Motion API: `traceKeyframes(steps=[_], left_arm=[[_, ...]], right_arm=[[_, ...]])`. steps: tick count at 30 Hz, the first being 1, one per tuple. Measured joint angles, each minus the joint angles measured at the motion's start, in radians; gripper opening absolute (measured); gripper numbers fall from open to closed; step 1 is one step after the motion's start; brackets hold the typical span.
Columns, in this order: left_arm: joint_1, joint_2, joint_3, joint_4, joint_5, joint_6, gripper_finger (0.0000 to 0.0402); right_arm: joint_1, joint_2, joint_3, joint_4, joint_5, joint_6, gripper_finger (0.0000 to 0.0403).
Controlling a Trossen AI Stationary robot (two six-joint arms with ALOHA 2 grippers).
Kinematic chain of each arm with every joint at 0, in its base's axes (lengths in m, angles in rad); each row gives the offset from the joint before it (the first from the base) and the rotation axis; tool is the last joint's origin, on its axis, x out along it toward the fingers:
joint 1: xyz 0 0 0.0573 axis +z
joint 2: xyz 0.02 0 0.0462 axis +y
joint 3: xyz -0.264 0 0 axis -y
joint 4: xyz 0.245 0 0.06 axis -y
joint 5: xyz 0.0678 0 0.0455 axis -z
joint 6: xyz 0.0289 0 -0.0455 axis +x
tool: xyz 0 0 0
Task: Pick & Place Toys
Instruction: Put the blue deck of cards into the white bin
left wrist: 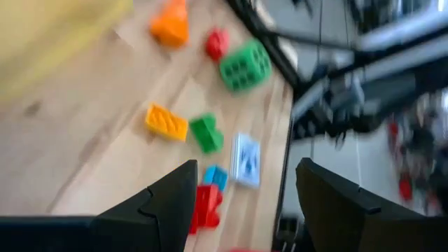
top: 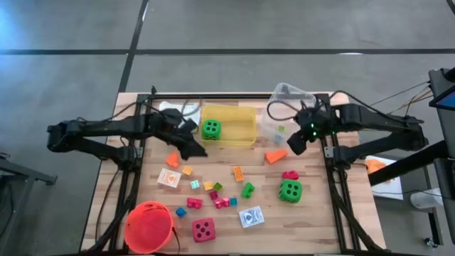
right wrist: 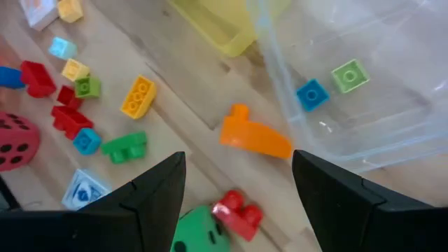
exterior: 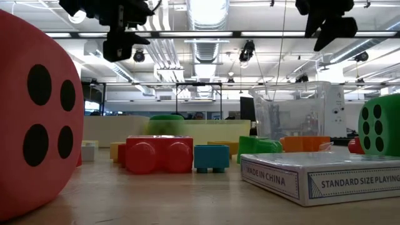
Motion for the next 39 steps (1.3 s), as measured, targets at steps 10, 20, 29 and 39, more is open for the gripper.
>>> traceKeyframes(steps=[10, 20, 29, 39], left_arm=[[-0.123, 0.106, 0.039, -0.01, -0.016, 0.042, 0.0231], [-0.246, 0.265, 0.177, 0.006, -0.092, 0.211, 0.0232], [-0.386, 0.512, 0.382, -0.015, -0.216, 0.167, 0.0232], [-0.458, 0.704, 0.509, 0.003, -0.237, 0.077, 0.0232]], right_arm=[[0.184, 0.045, -0.001, 0.075, 0.055, 0.101, 0.0258], [0.327, 0.035, 0.0, 0.121, 0.093, 0.14, 0.0258], [0.431, -0.012, -0.007, 0.118, 0.292, 0.216, 0.0258], [0.566, -0.019, -0.013, 0.12, 0.287, 0.131, 0.0258]])
